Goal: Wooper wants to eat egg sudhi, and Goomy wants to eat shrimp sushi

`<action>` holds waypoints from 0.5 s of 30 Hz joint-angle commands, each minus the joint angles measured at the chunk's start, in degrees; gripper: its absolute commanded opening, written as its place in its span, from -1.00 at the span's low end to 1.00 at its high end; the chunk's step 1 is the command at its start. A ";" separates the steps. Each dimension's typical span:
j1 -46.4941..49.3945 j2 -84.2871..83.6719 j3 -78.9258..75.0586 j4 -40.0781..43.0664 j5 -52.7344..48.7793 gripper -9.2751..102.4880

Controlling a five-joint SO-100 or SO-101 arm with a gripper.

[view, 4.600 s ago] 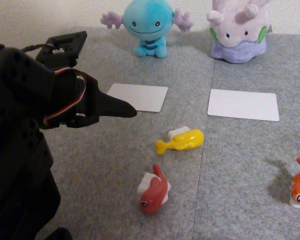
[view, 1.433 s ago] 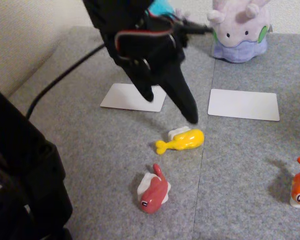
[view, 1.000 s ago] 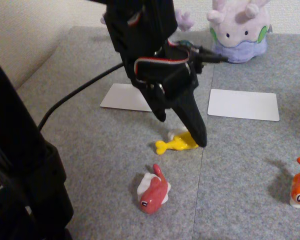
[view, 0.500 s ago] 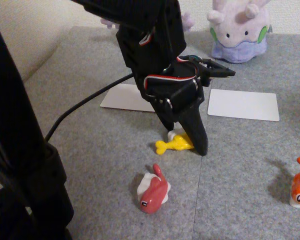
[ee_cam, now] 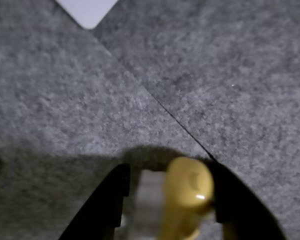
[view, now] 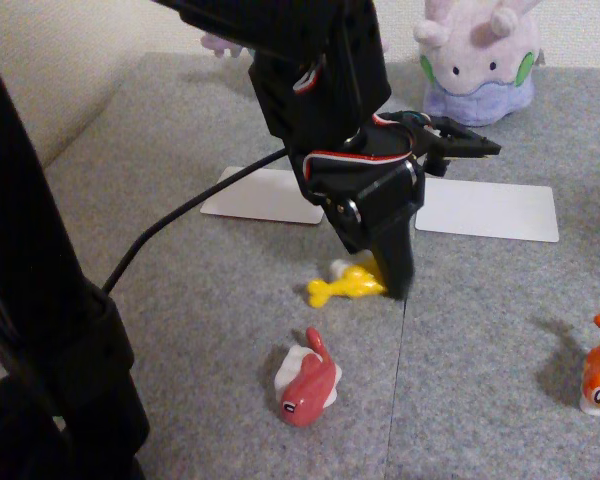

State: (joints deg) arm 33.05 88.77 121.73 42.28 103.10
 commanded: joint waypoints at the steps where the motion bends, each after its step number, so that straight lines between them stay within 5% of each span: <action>1: -1.58 -0.18 -1.14 0.09 0.79 -0.60; 15: -1.67 0.79 -2.11 1.93 1.67 -0.69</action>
State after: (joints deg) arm 32.08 88.59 120.94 42.98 104.50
